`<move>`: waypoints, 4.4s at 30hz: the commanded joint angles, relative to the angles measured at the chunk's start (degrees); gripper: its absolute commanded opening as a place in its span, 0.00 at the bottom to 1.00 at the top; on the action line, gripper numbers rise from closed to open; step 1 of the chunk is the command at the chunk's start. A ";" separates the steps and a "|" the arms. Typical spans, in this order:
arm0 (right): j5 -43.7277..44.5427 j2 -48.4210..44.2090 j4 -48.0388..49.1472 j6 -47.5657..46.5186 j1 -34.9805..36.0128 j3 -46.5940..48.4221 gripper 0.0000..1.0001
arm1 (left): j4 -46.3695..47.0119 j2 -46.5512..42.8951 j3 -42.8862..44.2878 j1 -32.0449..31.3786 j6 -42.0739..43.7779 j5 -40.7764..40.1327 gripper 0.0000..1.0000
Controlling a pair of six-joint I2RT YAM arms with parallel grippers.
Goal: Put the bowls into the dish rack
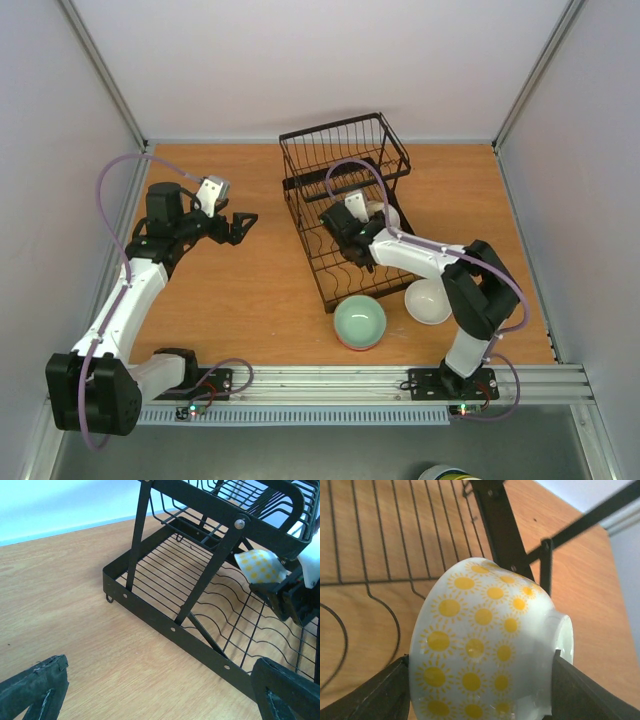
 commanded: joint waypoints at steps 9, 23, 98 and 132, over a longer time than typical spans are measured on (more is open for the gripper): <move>-18.80 -5.42 8.71 -11.22 -6.92 -0.59 0.07 | 2.36 -0.40 -0.48 0.37 -0.39 1.05 0.99; -33.01 -12.65 7.13 -6.10 -16.06 -8.45 0.11 | 2.35 0.54 -0.22 0.34 -0.96 2.15 0.99; -6.56 -0.96 -0.82 -9.24 3.01 -0.33 0.83 | 2.57 1.05 -0.21 0.37 -1.02 2.20 0.99; 2.74 18.64 -4.44 -17.02 6.15 10.42 0.85 | 2.63 1.08 -0.22 0.52 -1.05 2.24 0.99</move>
